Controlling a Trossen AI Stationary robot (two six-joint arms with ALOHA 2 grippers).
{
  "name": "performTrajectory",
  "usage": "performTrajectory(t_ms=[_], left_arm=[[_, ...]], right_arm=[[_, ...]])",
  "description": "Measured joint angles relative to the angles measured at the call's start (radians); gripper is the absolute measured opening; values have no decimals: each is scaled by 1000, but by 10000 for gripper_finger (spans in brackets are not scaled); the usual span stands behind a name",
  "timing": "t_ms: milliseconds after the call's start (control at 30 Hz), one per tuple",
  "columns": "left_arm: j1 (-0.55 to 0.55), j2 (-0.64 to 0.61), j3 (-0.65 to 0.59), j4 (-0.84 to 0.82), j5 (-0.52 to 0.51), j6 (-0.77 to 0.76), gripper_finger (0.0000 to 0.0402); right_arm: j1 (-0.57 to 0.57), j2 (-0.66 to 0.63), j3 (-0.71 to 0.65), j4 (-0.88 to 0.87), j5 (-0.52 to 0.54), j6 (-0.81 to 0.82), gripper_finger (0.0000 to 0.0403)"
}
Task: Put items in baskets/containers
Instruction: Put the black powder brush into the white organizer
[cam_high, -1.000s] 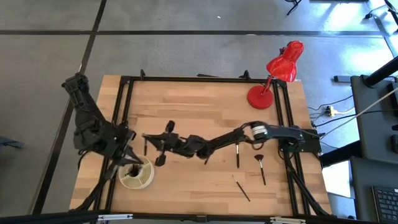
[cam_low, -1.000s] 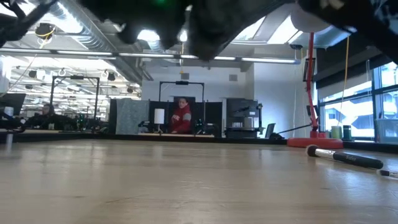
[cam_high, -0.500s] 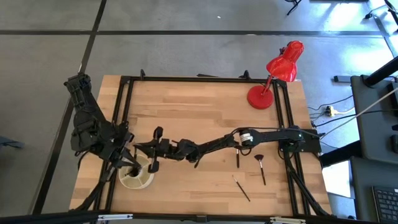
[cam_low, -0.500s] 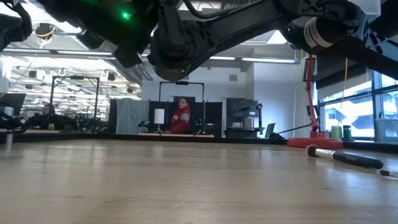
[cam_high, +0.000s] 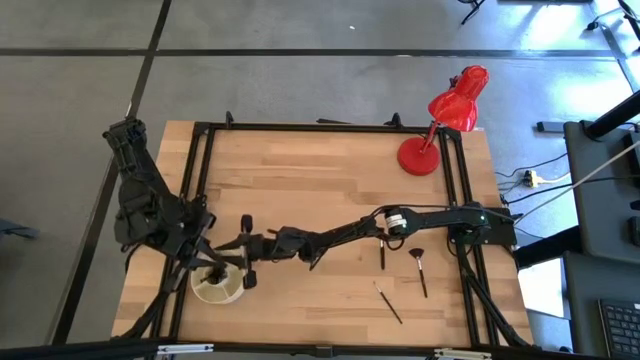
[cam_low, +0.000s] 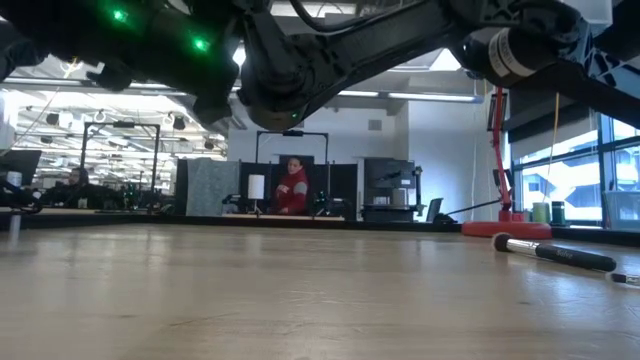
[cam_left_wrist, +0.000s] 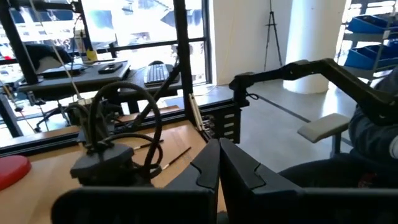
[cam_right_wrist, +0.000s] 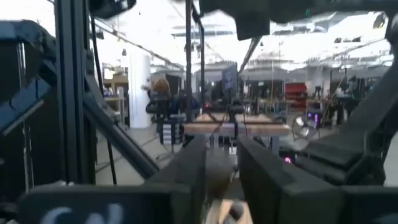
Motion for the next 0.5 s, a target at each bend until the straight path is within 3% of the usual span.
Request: performTrajectory(t_ms=[233,333,500], left_arm=[[0,11,0,-7,3,-22,6],[0,11,0,-21,3,-43,6],[-1,11,0,-35,3,-91,4]], right_arm=[[0,-17,0,-74,45,-2,143],[3,-68,-1,-228,128,-18,146],[27,-210,-1,-635,224,43,140]])
